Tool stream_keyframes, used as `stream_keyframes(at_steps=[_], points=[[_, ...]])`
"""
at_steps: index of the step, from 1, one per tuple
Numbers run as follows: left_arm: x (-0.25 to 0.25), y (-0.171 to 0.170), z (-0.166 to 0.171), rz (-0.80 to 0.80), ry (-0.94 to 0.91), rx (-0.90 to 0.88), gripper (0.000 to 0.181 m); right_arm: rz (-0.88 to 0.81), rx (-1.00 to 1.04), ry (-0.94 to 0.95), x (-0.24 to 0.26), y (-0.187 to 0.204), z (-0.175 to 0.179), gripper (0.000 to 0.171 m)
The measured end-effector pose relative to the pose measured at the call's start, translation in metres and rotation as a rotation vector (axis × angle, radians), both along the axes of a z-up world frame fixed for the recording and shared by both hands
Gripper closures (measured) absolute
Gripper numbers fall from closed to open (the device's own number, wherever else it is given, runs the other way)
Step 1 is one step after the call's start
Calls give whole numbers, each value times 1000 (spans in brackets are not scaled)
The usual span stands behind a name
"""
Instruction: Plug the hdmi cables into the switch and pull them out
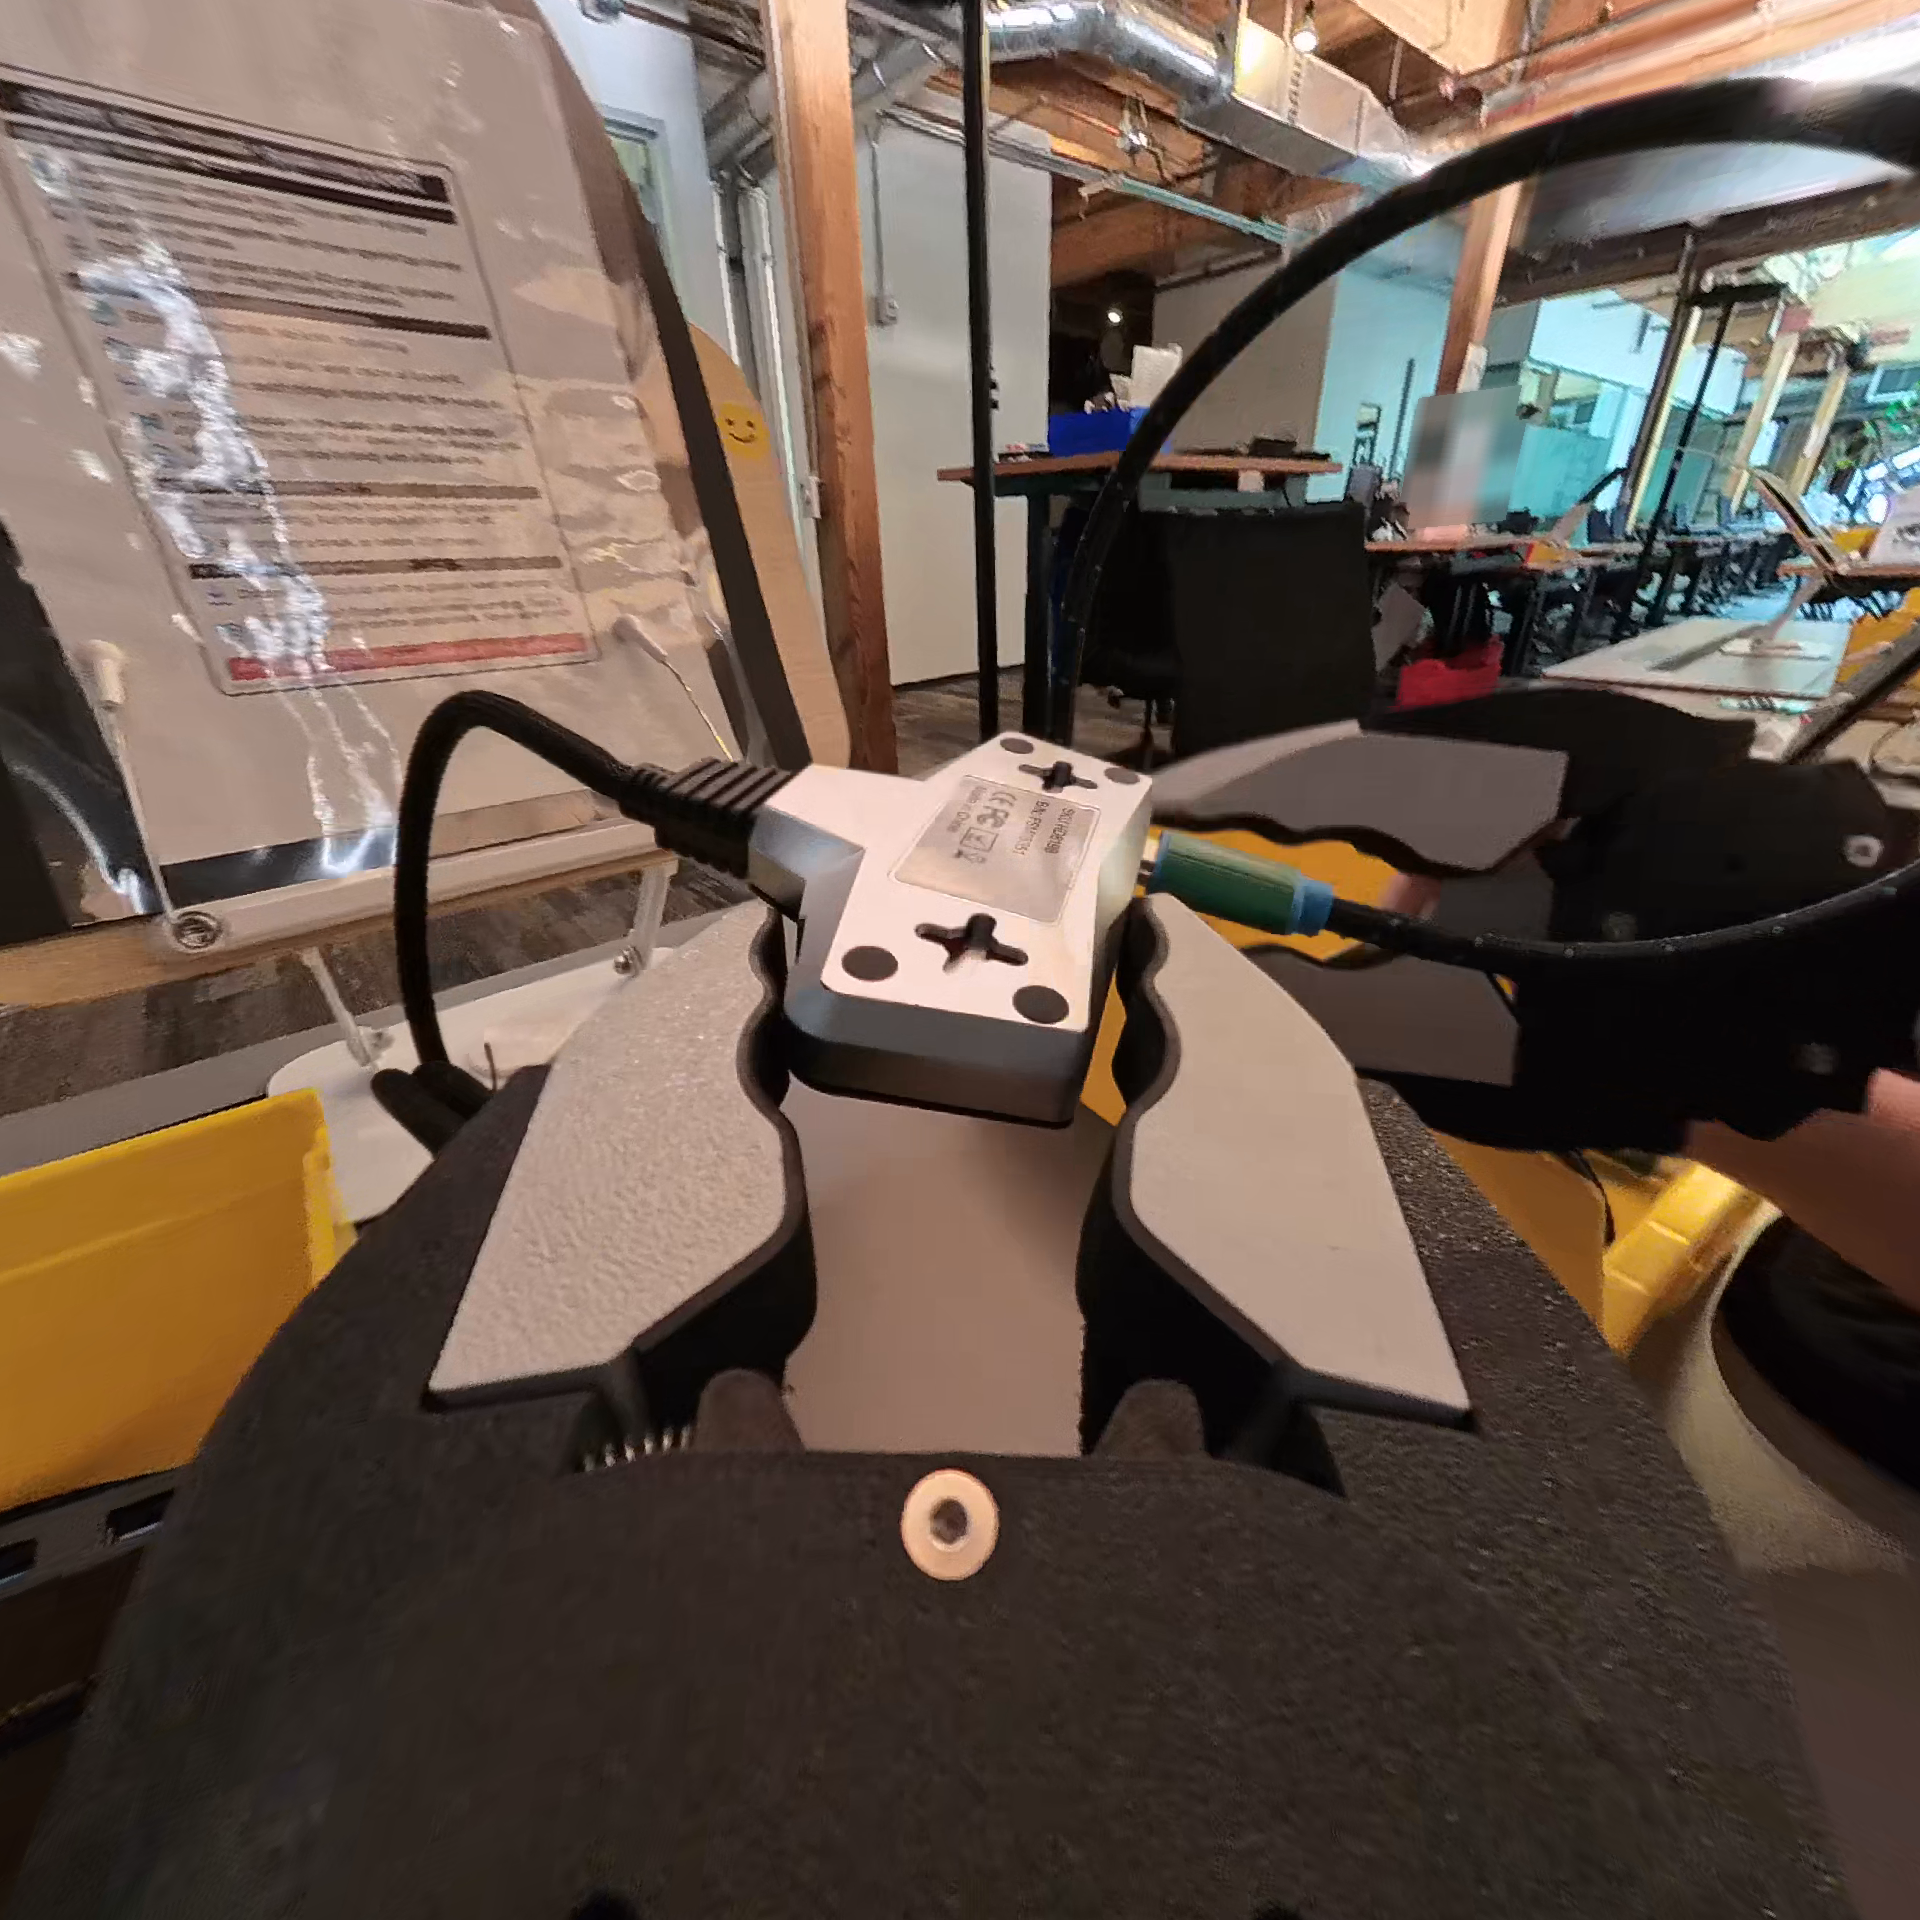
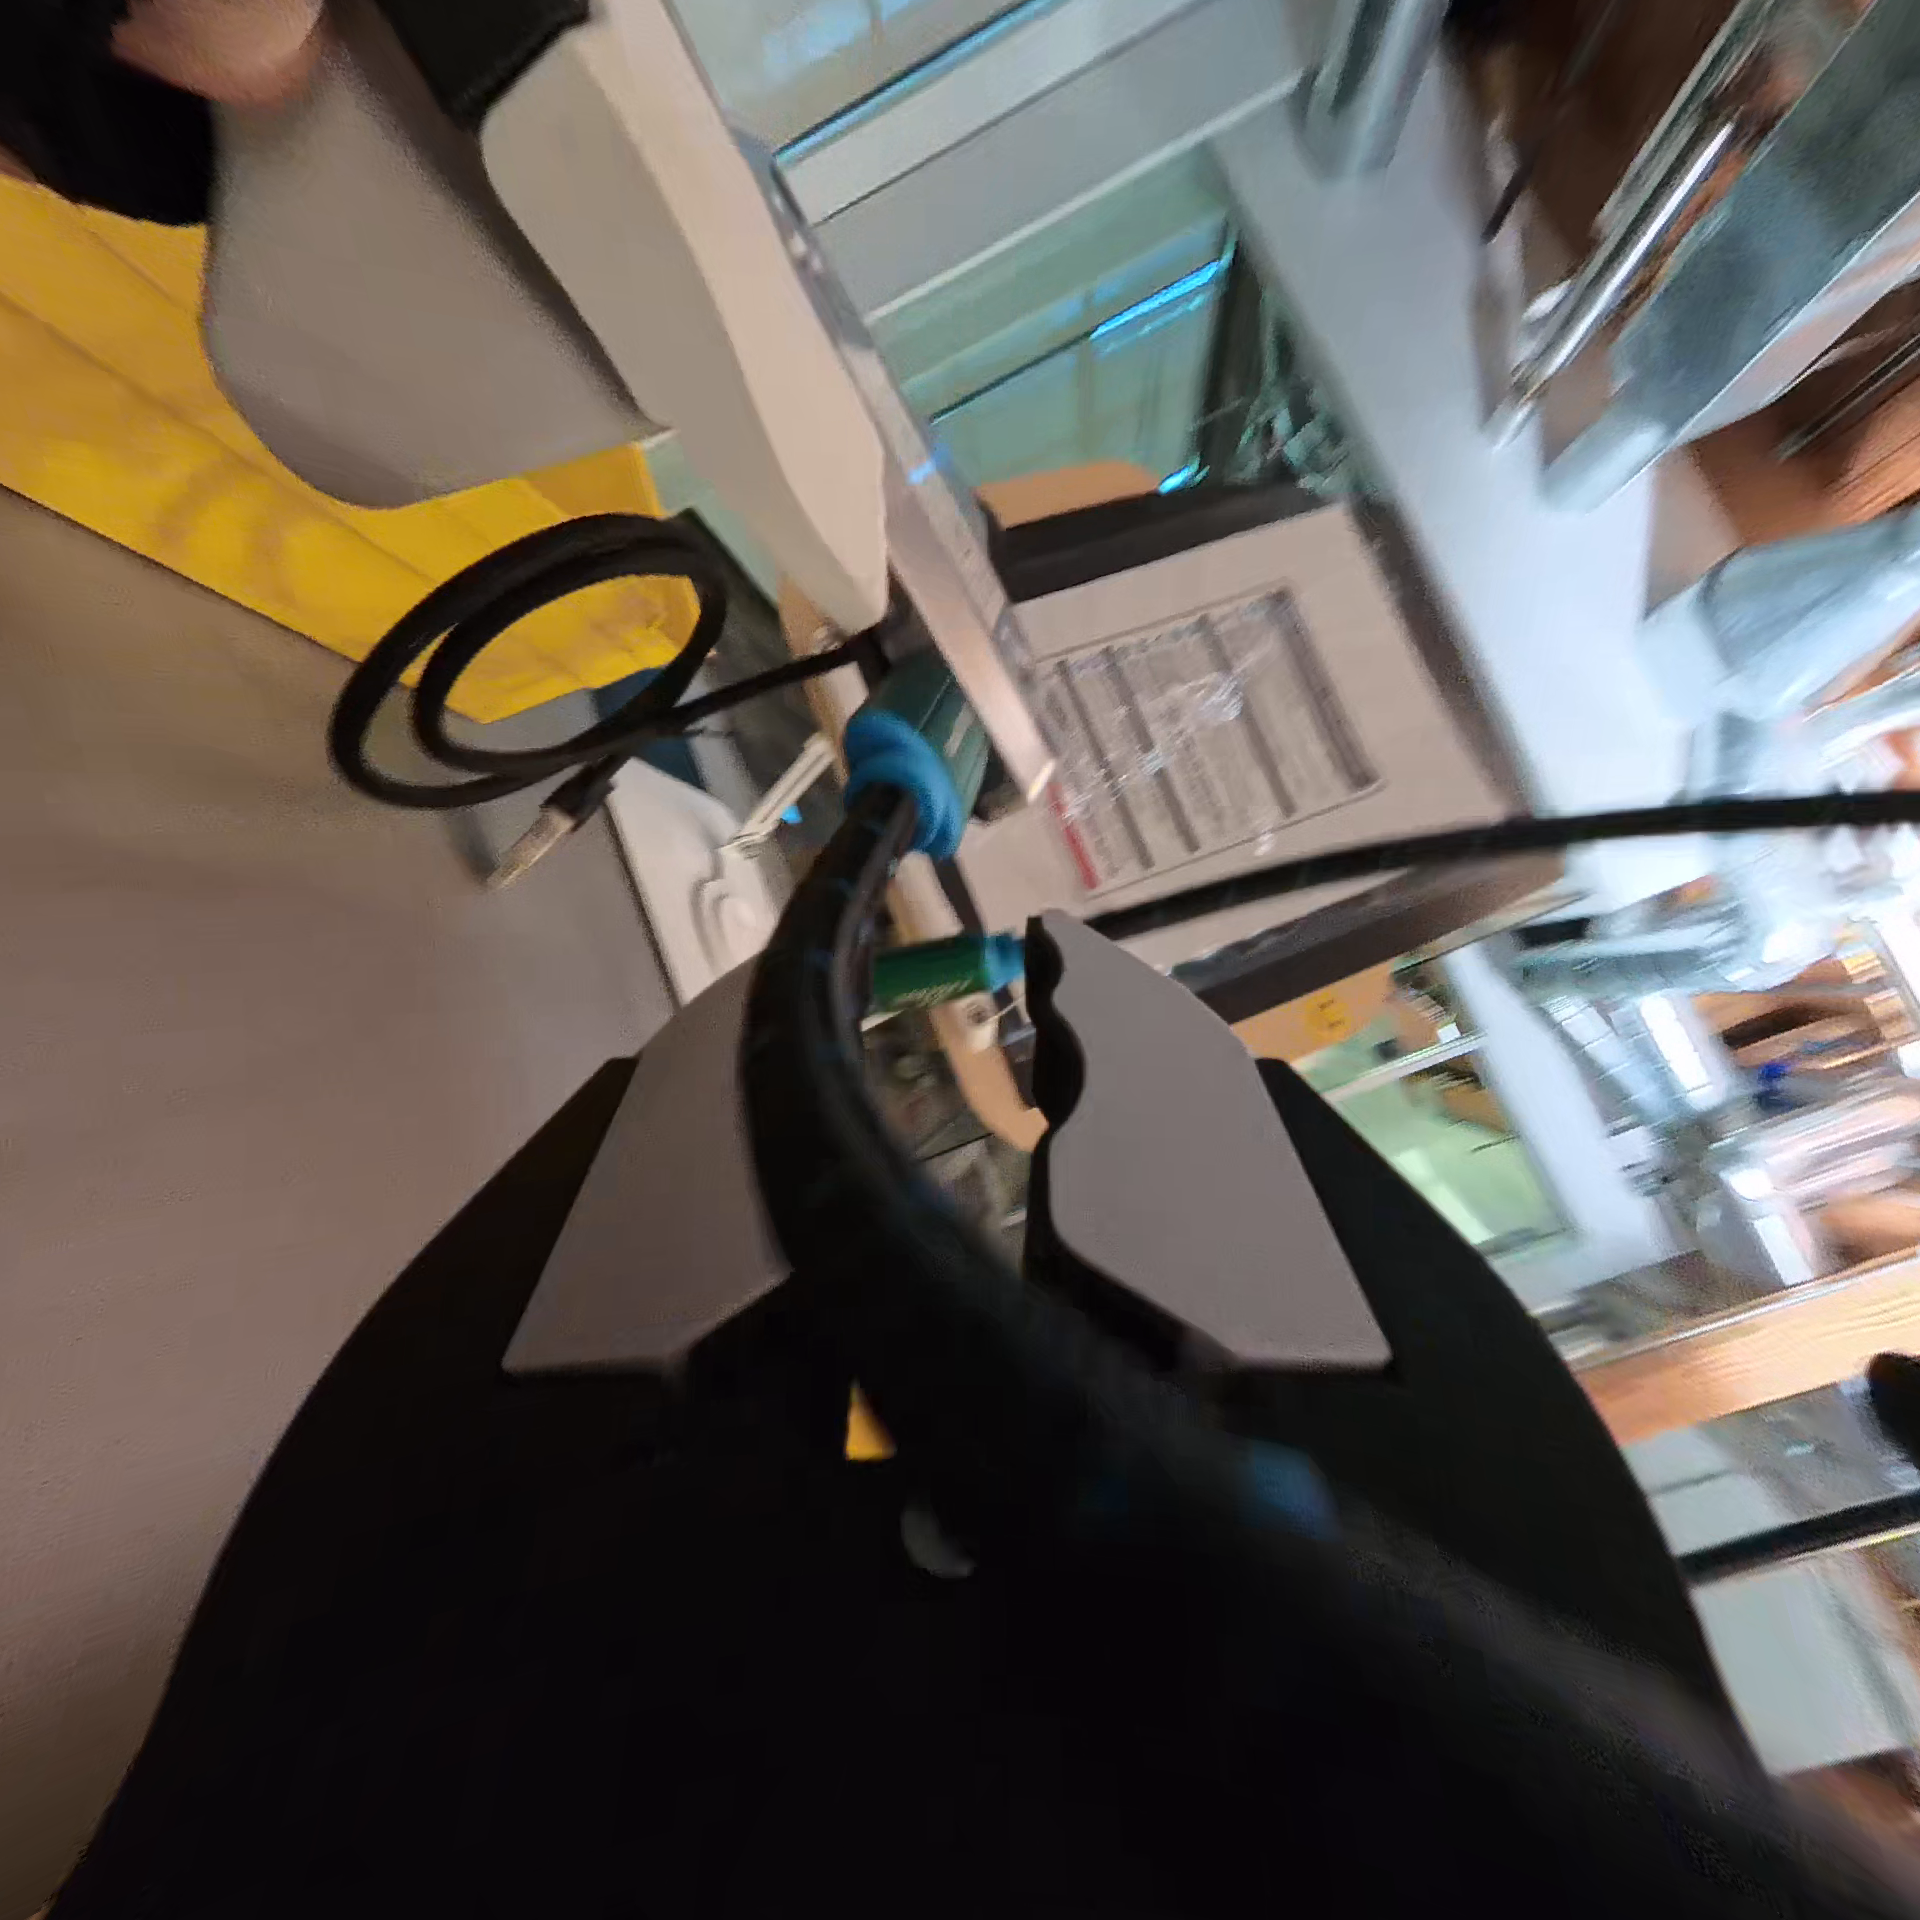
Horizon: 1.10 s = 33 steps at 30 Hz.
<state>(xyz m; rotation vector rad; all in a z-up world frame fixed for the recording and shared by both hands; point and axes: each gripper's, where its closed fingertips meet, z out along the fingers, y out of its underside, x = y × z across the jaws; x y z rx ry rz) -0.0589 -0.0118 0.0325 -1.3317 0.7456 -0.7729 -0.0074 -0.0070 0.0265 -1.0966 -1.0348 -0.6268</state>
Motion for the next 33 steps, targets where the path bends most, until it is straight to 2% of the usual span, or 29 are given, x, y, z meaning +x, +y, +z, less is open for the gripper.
stream_keyframes(at_steps=[4,8,13,16,19,24,33], points=[[-8,12,7,53,-73,-19,120,-74,-229,106,16,-7,-25,140],[-12,20,8,97,-110,-34,120,-81,-324,285,28,-39,-30,142],[-7,18,5,94,-99,-32,120,-42,-320,575,21,-75,-5,139],[-6,17,4,94,-104,-41,120,-28,-269,758,12,-73,8,132],[-7,15,2,82,-115,-60,120,-27,-141,878,3,-63,18,132],[-8,15,-2,77,-102,-60,120,-63,-88,887,-16,-42,17,130],[-10,17,-10,19,-99,-96,120,-59,-105,885,-22,-21,8,139]])
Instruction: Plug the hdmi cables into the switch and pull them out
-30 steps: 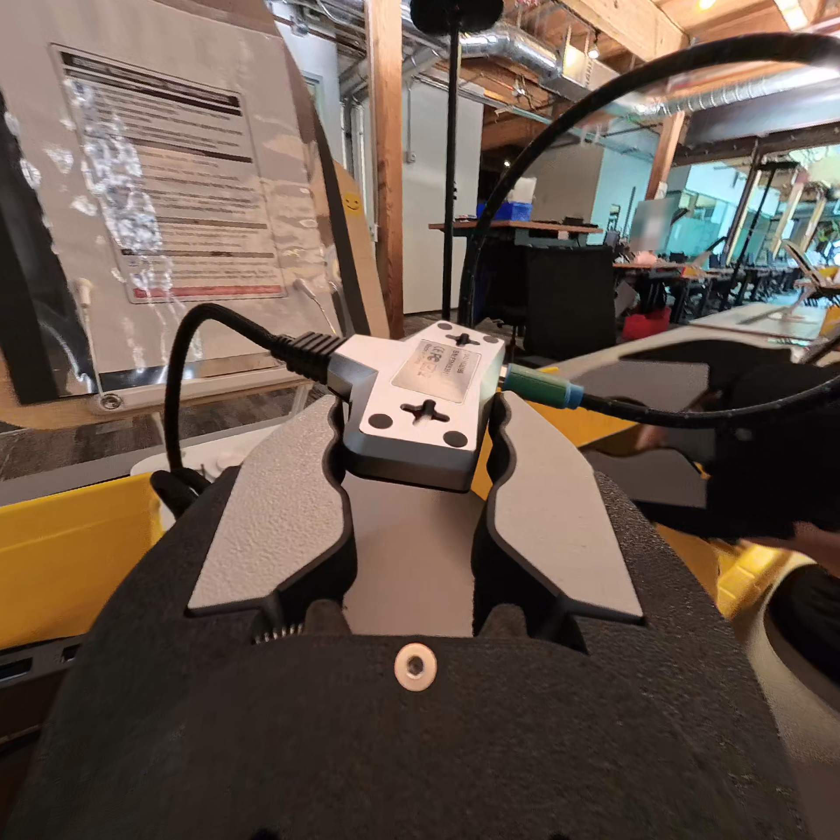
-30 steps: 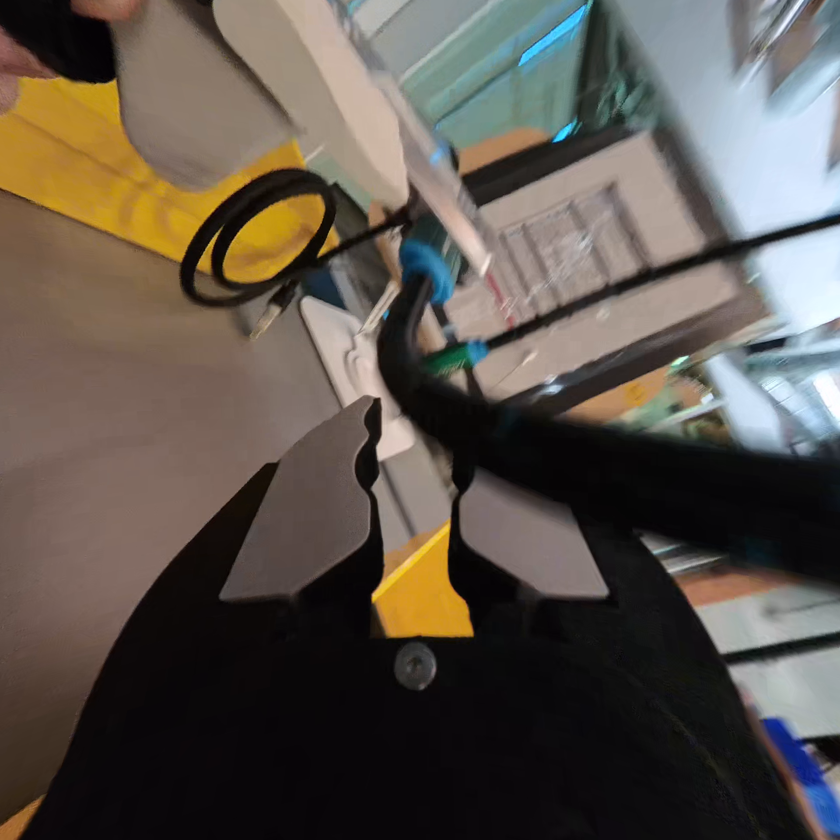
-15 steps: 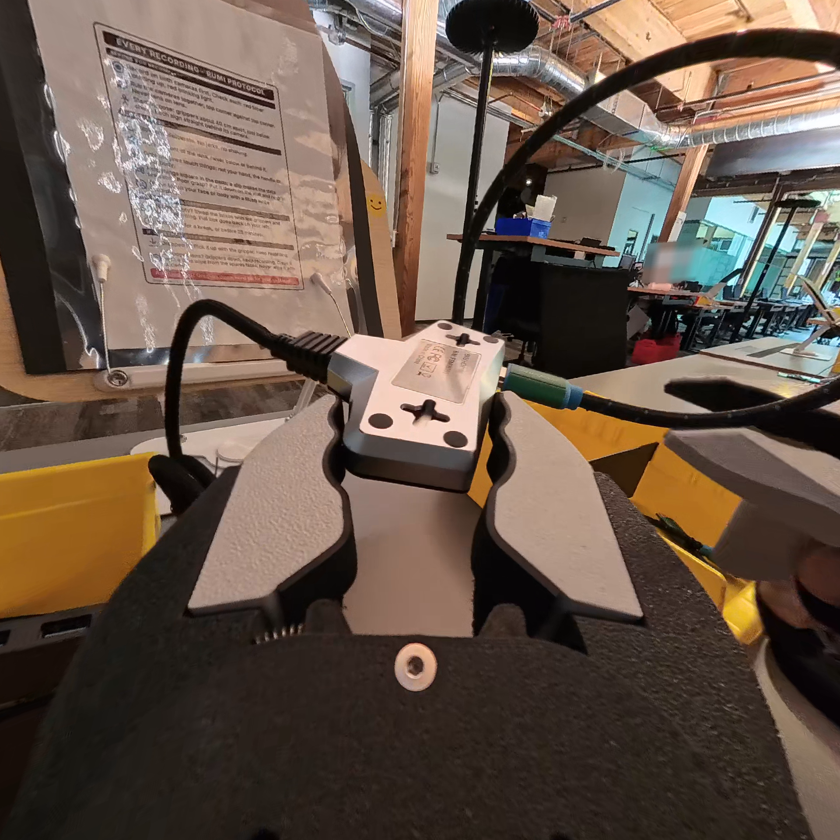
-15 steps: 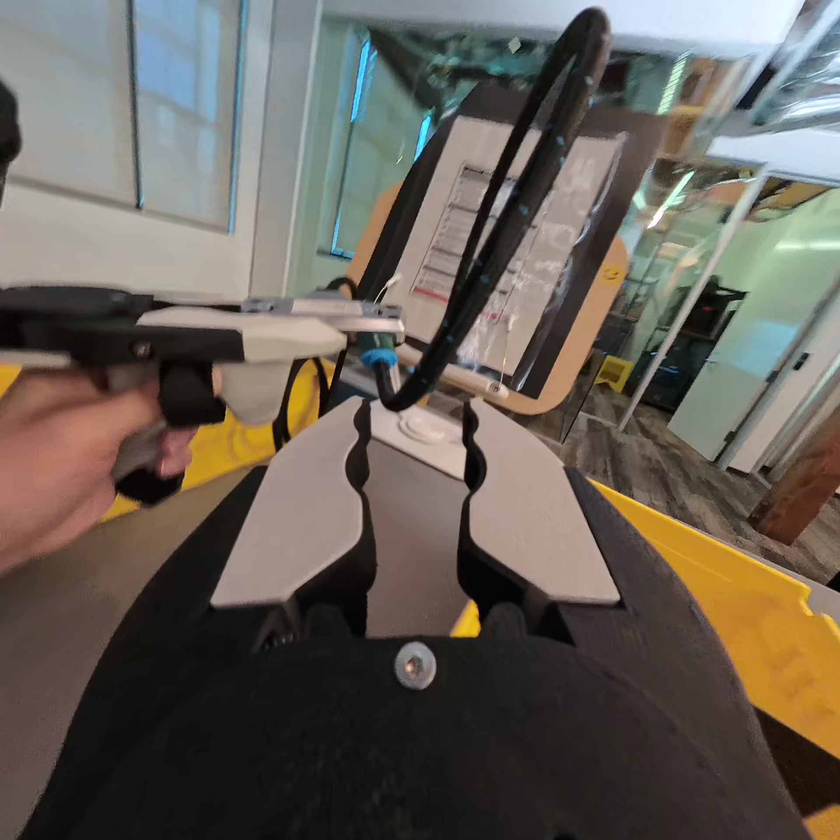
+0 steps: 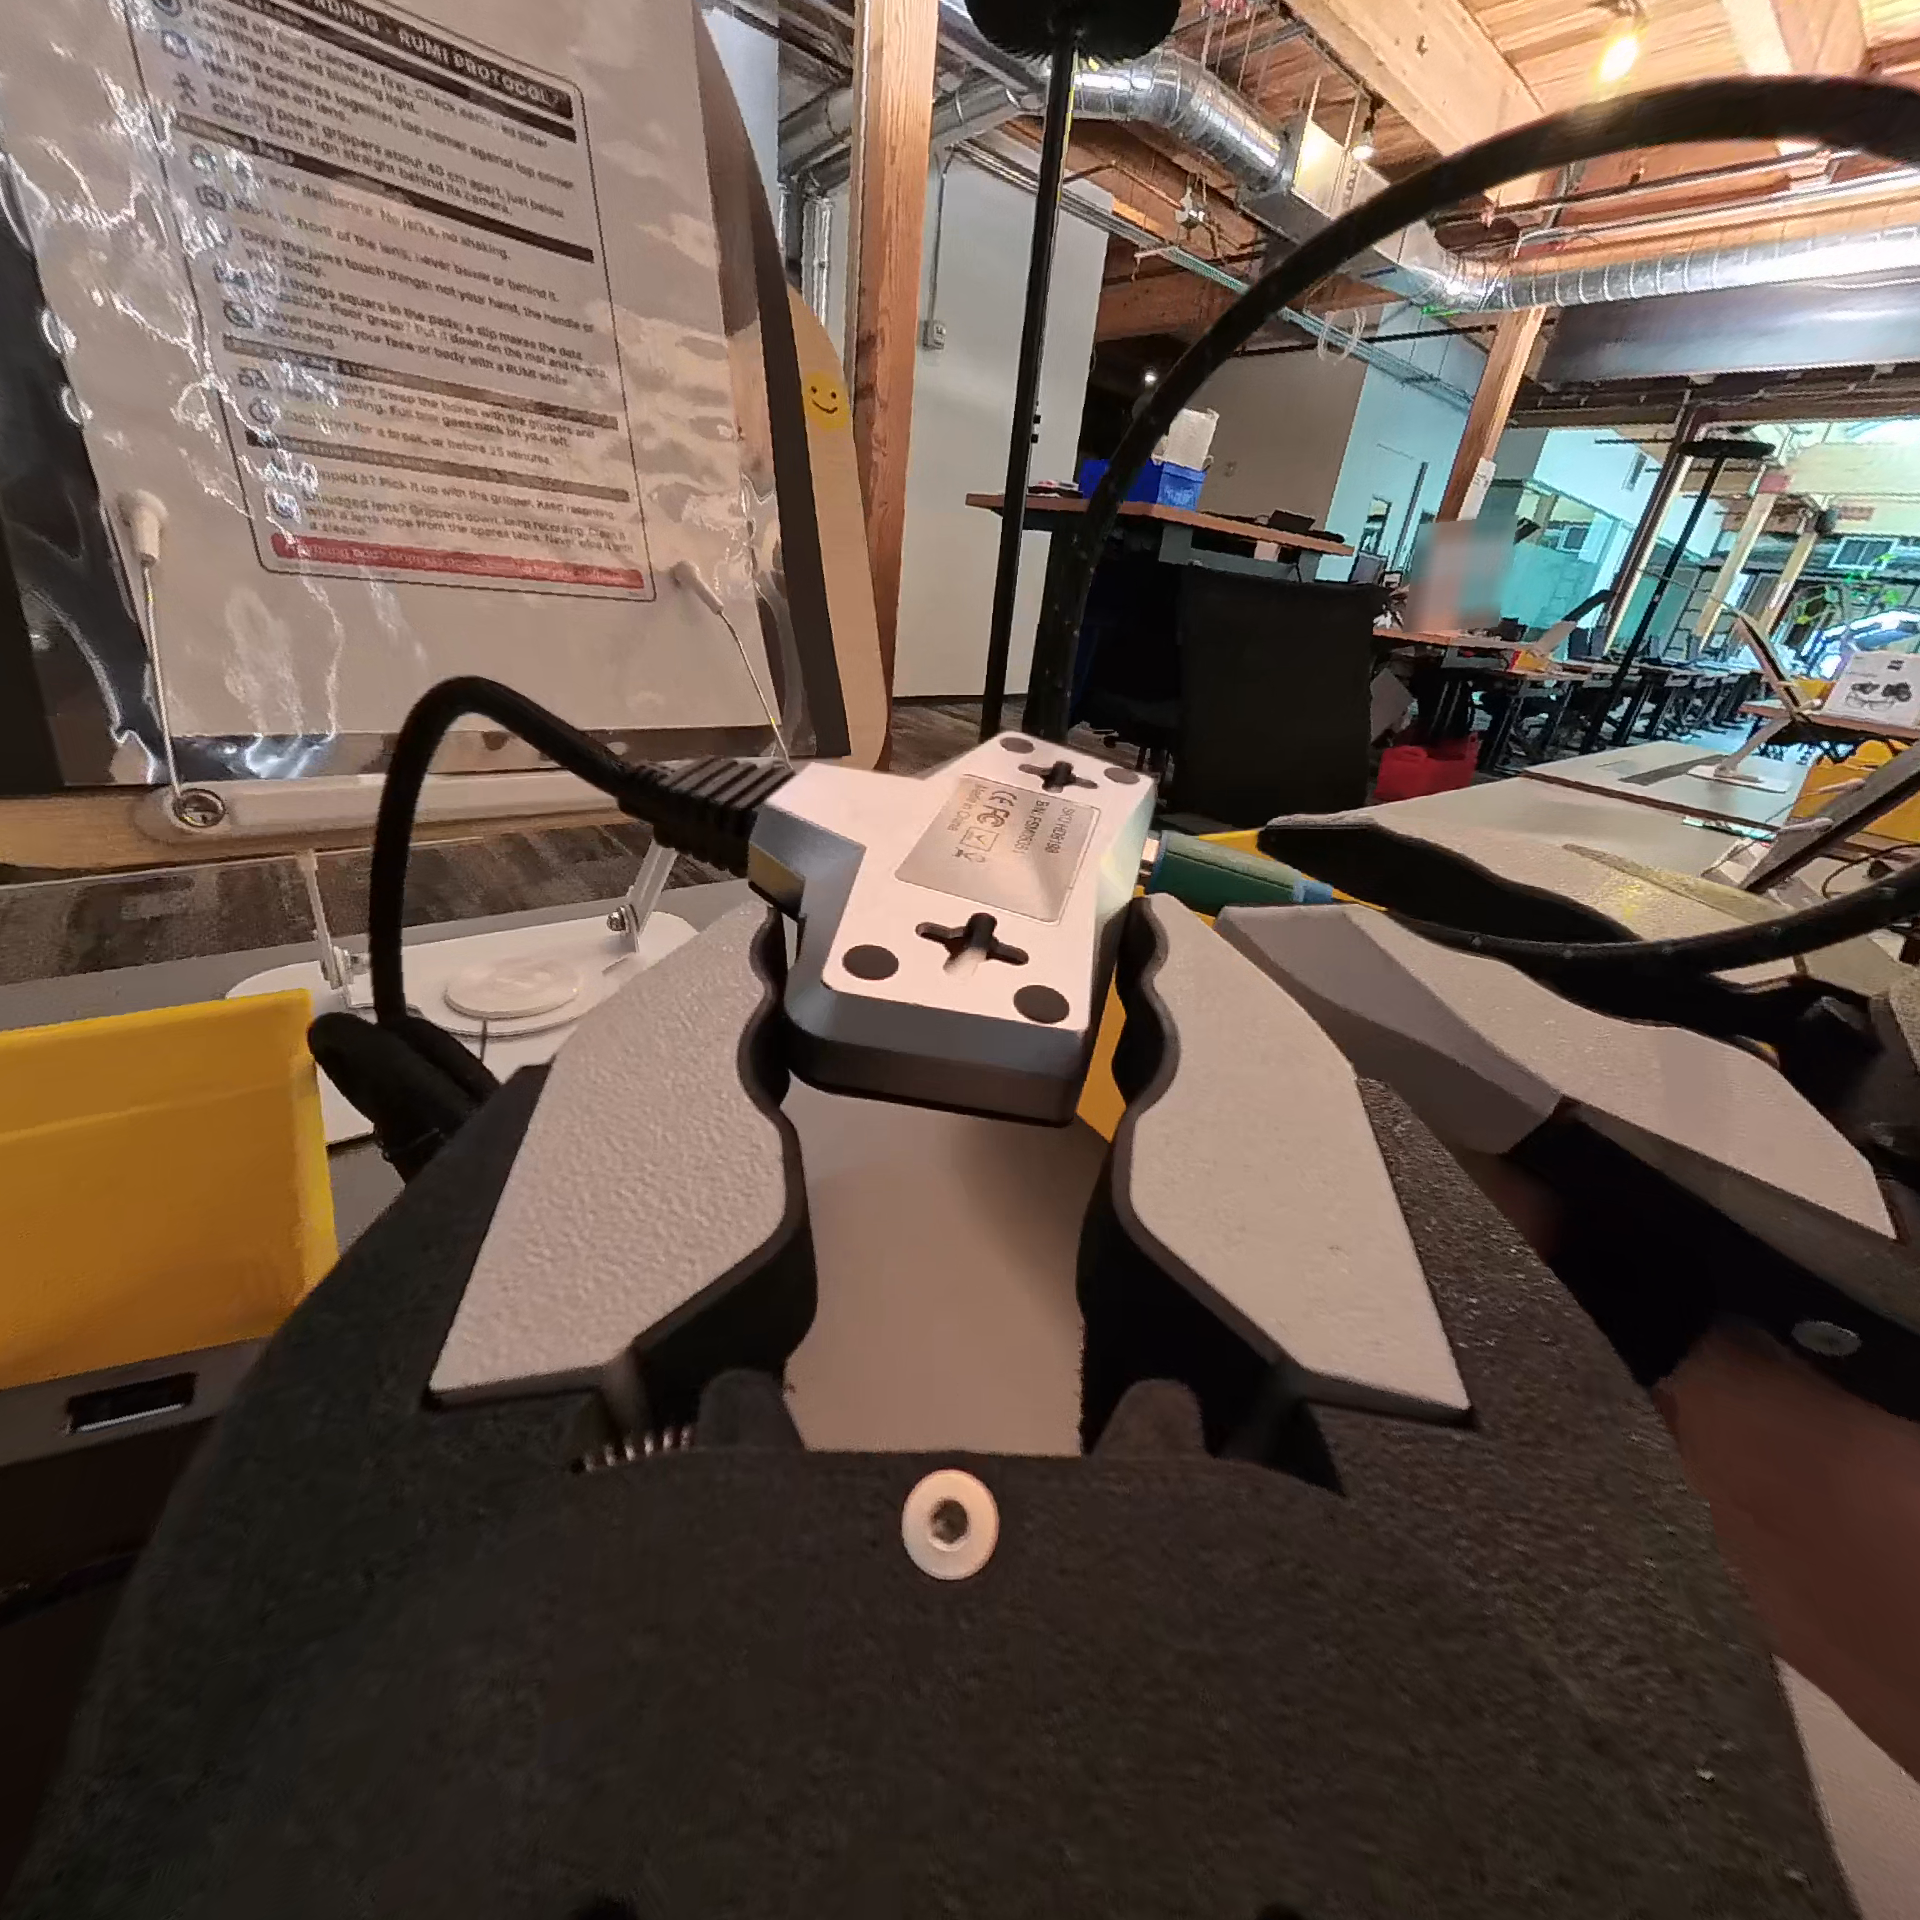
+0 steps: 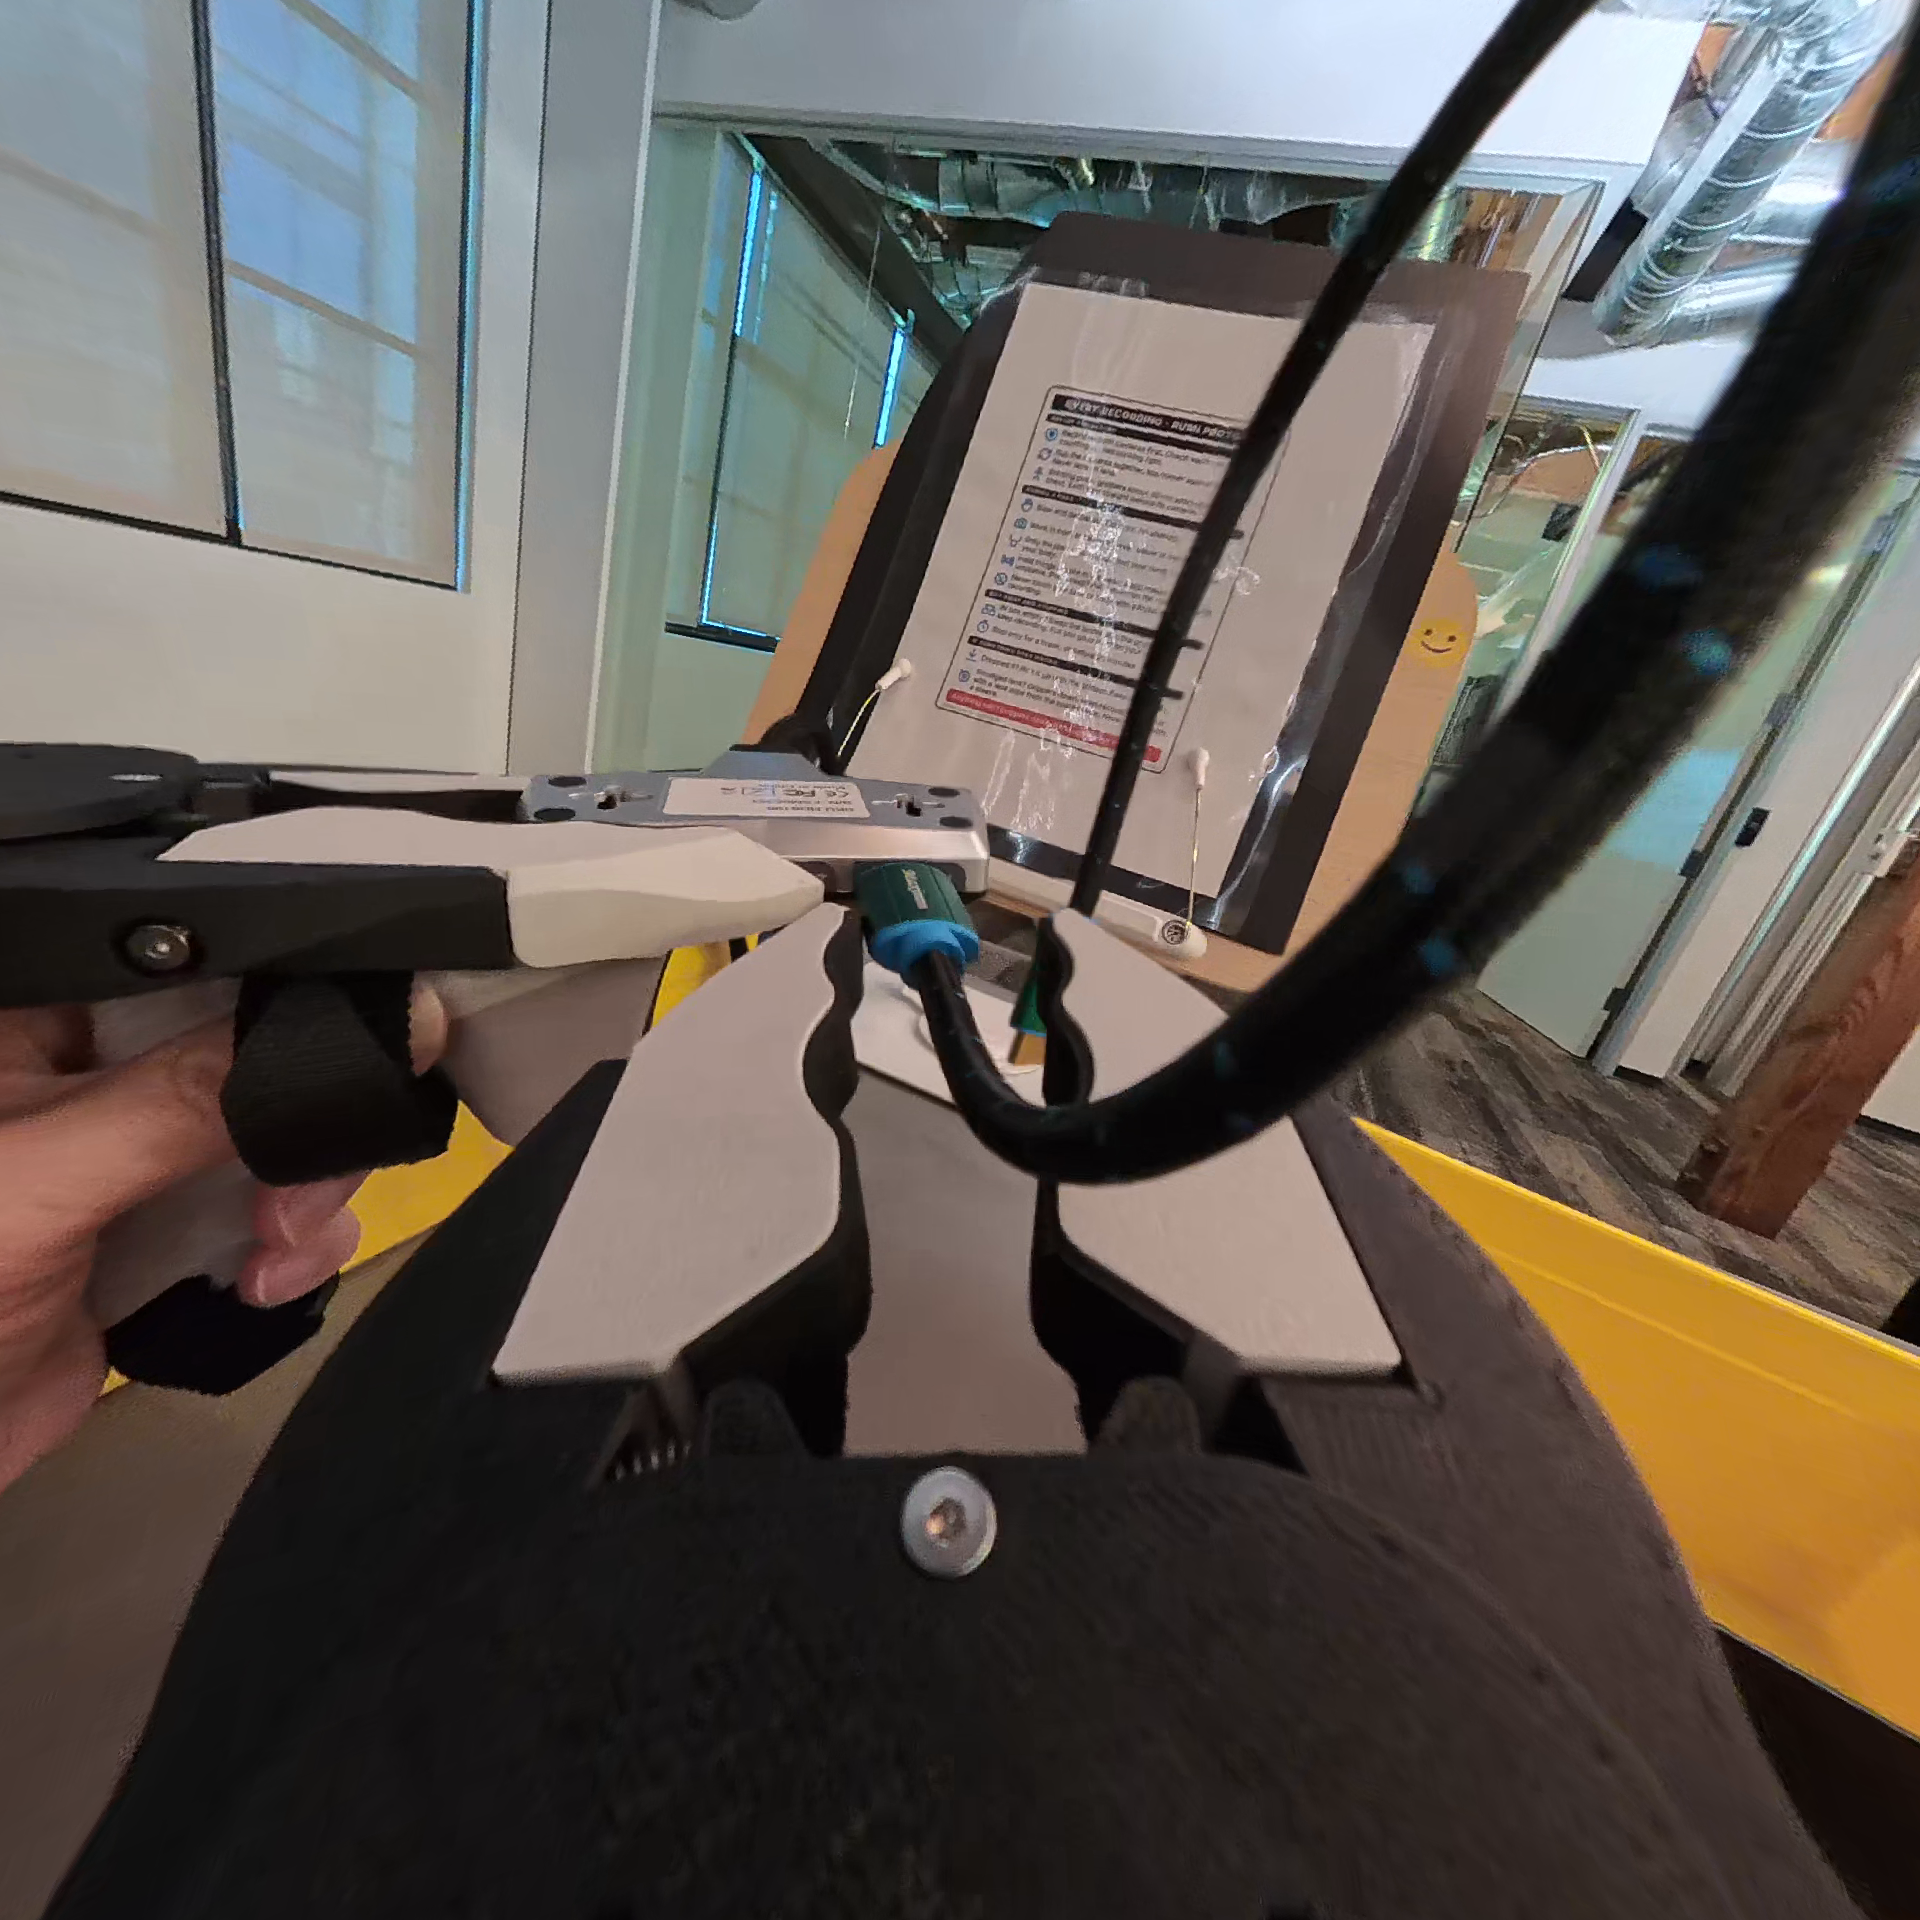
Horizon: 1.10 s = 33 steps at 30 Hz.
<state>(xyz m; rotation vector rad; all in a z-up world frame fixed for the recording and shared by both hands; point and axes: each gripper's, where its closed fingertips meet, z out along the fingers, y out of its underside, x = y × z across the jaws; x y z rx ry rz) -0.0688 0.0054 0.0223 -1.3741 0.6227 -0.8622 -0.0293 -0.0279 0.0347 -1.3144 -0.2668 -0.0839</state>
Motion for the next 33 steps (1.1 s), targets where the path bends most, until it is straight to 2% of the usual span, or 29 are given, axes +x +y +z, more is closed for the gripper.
stream_keyframes(at_steps=[9,33], points=[[1,-6,-3,-65,12,0,120,55,12,-38,-8,-1,-1,149],[7,-9,-11,-89,60,-9,120,23,-102,-13,-3,1,-12,149]])
